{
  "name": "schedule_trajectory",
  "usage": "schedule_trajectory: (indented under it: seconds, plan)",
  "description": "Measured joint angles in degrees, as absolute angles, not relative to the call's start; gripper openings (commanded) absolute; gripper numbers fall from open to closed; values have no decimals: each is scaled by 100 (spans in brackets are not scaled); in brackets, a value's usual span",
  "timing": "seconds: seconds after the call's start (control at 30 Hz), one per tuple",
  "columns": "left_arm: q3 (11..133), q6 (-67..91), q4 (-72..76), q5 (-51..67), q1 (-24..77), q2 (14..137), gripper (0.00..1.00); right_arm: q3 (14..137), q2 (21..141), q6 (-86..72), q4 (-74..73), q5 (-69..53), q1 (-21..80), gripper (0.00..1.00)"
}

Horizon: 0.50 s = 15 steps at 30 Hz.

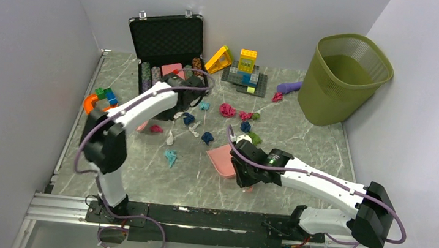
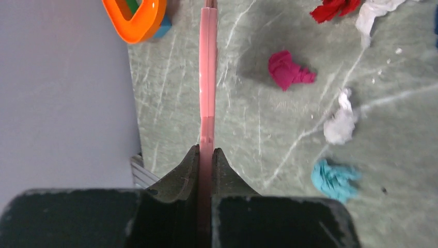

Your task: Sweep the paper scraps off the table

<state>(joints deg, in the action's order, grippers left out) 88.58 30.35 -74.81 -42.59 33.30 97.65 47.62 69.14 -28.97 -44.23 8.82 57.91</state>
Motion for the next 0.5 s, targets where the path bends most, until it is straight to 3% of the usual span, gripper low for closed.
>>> schedule_trajectory:
  seconds: [0.23,0.5]
  plan:
    - [9008,2281,-6858,-3846,3393,11093,0,4864,6914,-2888,-4648,910,5791,0]
    - [9282,1890,-6829,-2565,3833,10543,0,4893,6652,-2891,-4716,1048,5791,0]
